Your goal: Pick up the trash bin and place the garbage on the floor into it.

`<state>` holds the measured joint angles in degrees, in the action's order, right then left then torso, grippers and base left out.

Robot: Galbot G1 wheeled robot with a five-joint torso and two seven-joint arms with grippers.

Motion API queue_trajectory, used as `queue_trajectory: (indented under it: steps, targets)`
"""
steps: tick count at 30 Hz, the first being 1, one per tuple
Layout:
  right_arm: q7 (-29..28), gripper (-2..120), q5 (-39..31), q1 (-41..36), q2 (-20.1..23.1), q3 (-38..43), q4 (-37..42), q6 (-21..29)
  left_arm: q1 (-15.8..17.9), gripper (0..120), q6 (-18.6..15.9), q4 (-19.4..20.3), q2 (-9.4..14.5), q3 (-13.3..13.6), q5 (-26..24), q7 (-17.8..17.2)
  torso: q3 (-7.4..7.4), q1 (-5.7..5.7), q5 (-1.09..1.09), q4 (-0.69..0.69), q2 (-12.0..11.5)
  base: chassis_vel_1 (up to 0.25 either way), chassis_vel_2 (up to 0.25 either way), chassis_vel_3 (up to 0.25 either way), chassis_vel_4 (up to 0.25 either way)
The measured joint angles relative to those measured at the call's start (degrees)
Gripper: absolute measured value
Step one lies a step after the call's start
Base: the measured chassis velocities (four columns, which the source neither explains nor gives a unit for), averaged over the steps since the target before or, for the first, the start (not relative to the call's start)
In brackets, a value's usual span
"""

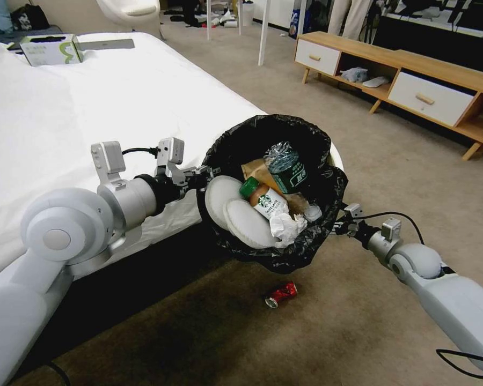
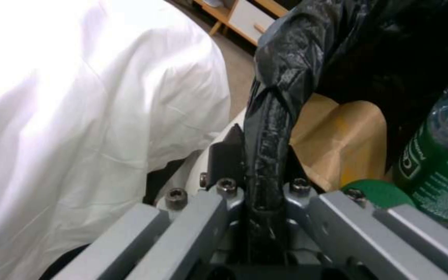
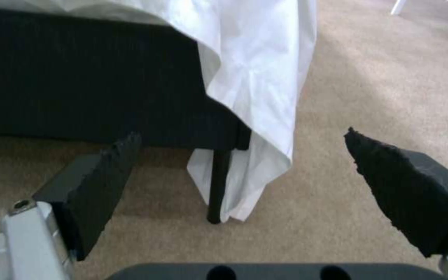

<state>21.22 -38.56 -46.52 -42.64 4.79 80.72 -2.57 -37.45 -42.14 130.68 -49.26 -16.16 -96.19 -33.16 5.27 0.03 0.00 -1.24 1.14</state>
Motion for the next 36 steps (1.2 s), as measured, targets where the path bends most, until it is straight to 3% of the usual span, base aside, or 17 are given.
queue_trajectory:
  steps: [3, 6, 12, 14, 15, 16, 18, 25, 36]
  targets:
    - [-0.3, 100, 0.1, -0.3, 0.4, -0.4, 0.1, 1.4, 0.0, 2, 0.0, 0.0, -0.3, -0.2, 0.1, 0.0, 0.0, 0.0, 0.0, 0.01, 0.0, 0.0, 0.0, 0.0, 0.0]
    - [-0.2, 100, -0.1, -1.2, 1.8, -0.5, 2.2, 9.2, -0.1, 2, 0.0, 0.0, -0.7, -0.4, 0.1, -0.4, 0.0, 0.0, 0.0, 0.0, 0.0, 0.0, 0.0, 0.0, 0.0]
    - [-0.1, 100, 0.6, -1.7, 2.8, -1.6, 5.1, 17.6, 0.0, 2, 0.0, -0.2, -0.8, -0.6, 0.0, -0.6, 0.0, 0.0, 0.0, 0.02, 0.0, 0.0, 0.0, 0.0, 0.0]
    - [-0.2, 100, 1.4, -2.1, 3.7, -2.4, 9.5, 29.0, 0.0, 2, 0.0, -0.3, -0.9, -0.7, 0.0, -0.7, 0.0, 0.0, 0.0, 0.02, 0.0, 0.0, 0.0, 0.0, 0.0]
    - [-0.1, 100, 1.6, -2.1, 4.1, -2.8, 11.3, 32.8, -0.1, 2, 0.0, -0.3, -0.9, -0.8, 0.0, -0.7, 0.0, 0.0, -0.01, 0.01, 0.0, 0.0, 0.0, 0.0, 0.0]
    - [-0.1, 100, 1.6, -2.1, 4.1, -2.8, 11.3, 32.8, -0.1, 2, 0.0, -0.3, -0.9, -0.8, 0.0, -0.7, 0.0, 0.0, -0.01, 0.01, 0.0, 0.0, 0.0, 0.0, 0.0]
    - [1.4, 100, 2.5, -1.9, 4.0, -3.8, 15.4, 41.4, -0.2, 2, 0.0, -0.3, -1.1, -0.9, 0.1, -0.7, 0.0, 0.0, -0.01, 0.01, 0.0, 0.0, 0.0, 0.0, 0.0]
    - [5.4, 100, 5.0, 0.0, 1.7, -6.0, 19.1, 45.7, -0.3, 2, 0.0, -0.7, -1.2, -0.9, 0.2, -0.7, 0.0, 0.0, -0.01, 0.02, 0.0, 0.0, 0.0, 0.0, 0.0]
    - [6.6, 100, 8.2, 4.9, -1.1, -12.6, 14.3, 44.3, -0.2, 2, 0.0, -1.1, -1.8, -0.6, 0.3, -0.7, 0.0, 0.0, 0.0, 0.01, 0.0, 0.0, 0.0, 0.0, 0.0]
